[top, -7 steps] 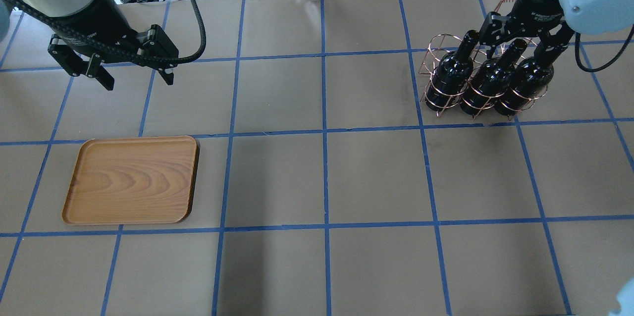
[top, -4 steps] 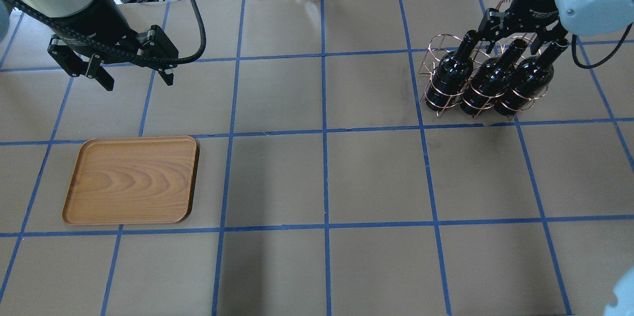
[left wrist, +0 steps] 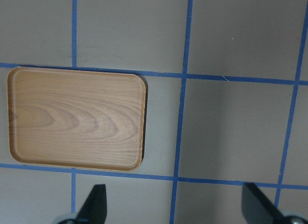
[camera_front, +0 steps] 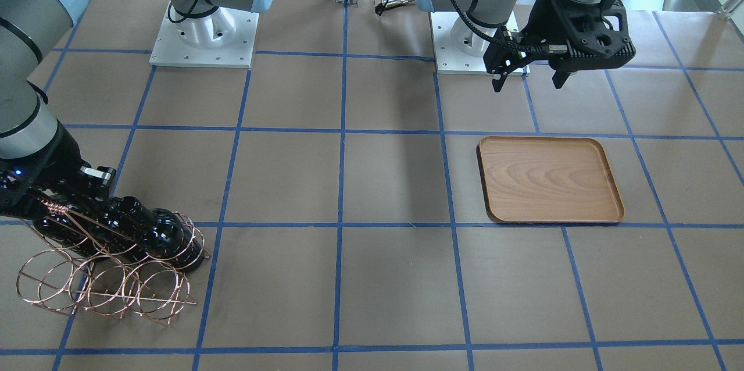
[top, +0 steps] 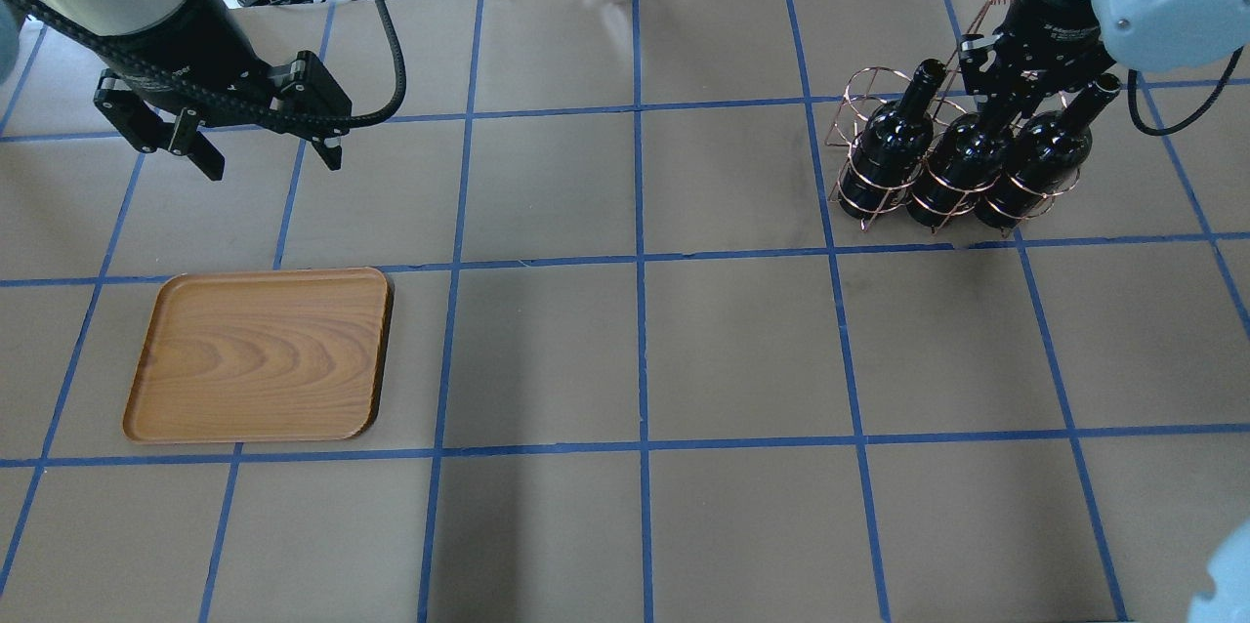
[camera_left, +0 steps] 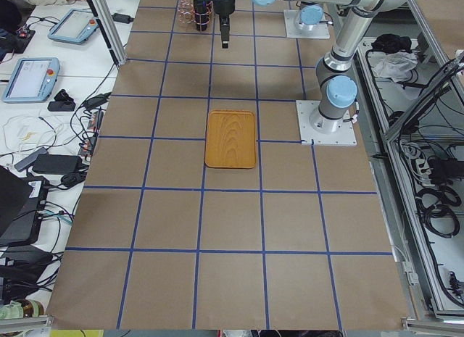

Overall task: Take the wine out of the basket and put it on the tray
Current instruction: 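Grasp a dark wine bottle neck with the right gripper and lift it out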

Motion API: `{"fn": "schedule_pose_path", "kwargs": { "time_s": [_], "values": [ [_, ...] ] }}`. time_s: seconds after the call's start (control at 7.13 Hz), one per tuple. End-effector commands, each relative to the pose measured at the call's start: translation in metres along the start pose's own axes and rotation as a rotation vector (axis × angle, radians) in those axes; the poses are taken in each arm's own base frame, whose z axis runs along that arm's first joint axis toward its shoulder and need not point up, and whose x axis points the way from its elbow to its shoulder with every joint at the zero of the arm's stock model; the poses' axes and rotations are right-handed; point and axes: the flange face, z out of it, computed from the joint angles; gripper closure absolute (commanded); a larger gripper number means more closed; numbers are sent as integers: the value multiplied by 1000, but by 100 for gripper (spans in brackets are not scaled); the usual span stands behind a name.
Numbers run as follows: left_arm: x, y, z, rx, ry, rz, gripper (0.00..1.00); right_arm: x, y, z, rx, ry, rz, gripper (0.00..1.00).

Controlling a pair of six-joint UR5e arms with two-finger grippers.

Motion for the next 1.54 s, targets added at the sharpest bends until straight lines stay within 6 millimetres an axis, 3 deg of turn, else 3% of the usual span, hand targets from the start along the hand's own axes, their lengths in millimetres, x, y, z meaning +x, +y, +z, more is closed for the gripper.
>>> {"fn": "schedule_pose_path", "kwargs": {
  "time_s": [0.0,0.14,0.28,0.42,0.56,0.7,0.84,0.98,1.12,1.4],
  "values": [
    [0,0,1,0,1,-1,0,-2,0,-1,3,-8,-19,78],
    [0,0,2,-3,0,-2,0,-1,-1,-12,29,-10,-39,81],
    [0,0,3,-5,0,-1,0,-4,1,-36,72,-35,-34,82],
    [0,1,3,-3,2,-1,0,-4,14,-90,141,-67,-23,82],
    [0,0,2,0,1,-1,0,-1,30,-132,140,-67,-22,82],
    [0,1,3,-3,0,1,0,-5,56,-168,92,-62,-6,82],
    [0,0,2,-2,0,0,0,-24,93,-194,61,-29,-8,82],
    [0,0,2,0,2,0,0,-59,125,-204,9,-31,65,82],
    [1,0,2,1,4,0,0,-124,151,-198,-62,-55,173,82],
    [-1,0,2,0,2,-3,0,-261,181,-170,-88,-89,264,82]
  ]
}}
